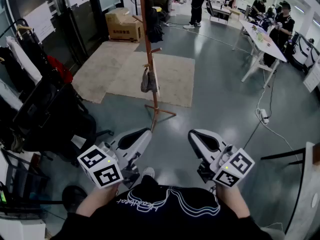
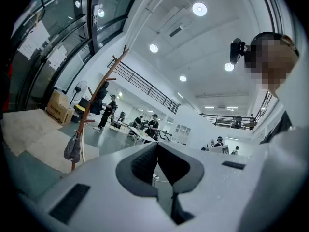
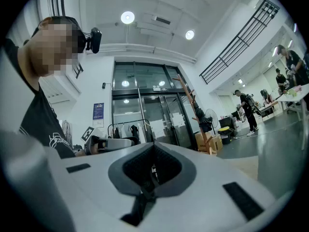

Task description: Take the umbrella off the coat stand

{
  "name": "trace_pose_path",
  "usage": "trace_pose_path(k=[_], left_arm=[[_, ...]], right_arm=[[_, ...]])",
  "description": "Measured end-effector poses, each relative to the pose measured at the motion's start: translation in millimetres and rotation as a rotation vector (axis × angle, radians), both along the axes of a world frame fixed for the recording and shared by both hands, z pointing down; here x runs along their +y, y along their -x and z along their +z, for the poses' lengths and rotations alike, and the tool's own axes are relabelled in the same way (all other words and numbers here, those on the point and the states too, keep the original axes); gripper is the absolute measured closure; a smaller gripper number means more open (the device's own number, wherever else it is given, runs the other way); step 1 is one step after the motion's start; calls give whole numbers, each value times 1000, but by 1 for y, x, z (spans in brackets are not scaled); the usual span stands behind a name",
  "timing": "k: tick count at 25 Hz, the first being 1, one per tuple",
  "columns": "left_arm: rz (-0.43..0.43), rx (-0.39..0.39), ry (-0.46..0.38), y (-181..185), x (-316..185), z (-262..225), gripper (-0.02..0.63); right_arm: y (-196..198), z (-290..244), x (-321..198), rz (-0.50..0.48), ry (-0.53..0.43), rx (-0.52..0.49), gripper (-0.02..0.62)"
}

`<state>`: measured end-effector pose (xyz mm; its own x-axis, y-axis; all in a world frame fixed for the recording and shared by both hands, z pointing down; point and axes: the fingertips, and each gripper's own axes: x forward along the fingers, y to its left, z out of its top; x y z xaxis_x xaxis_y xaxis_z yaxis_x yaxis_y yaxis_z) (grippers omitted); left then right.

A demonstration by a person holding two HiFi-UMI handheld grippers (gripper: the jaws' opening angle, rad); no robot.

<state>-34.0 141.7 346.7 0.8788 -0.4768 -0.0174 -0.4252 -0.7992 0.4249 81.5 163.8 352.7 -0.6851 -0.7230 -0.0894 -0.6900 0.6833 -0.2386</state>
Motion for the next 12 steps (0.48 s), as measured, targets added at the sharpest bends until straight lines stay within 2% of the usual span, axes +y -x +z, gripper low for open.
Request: trace_pose_path(k=[12], left_arm=[[7,11,-27,0,13,-9,601]], right_arm=[[-4,-19,17,17,-47,-3,592]])
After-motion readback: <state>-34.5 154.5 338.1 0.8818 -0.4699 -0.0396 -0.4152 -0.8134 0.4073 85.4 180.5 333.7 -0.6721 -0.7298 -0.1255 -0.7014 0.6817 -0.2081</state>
